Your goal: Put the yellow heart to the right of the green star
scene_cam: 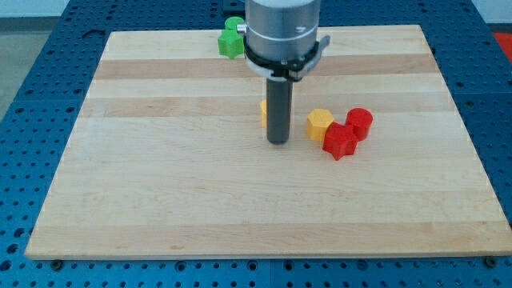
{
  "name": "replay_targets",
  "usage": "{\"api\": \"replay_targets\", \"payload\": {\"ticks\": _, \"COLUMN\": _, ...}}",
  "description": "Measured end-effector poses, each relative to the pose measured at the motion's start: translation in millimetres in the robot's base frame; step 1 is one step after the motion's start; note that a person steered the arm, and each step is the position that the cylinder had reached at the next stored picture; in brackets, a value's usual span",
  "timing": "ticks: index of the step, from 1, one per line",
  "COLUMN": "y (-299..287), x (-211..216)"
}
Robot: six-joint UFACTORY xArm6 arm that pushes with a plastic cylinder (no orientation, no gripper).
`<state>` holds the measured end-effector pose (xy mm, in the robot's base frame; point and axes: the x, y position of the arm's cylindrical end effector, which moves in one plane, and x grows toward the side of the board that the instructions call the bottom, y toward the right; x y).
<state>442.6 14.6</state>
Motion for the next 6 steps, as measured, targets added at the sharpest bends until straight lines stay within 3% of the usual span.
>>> {"api": "replay_targets", "payload": {"ticks": 2, "y": 3, "x": -96}}
{"api": "replay_targets", "payload": {"ticks": 4, "y": -8, "x": -37}}
{"api": "replay_targets", "payload": {"ticks": 5, "y": -57, "x": -31}}
{"api": "replay_targets", "payload": {"ticks": 6, "y": -68, "x": -67}}
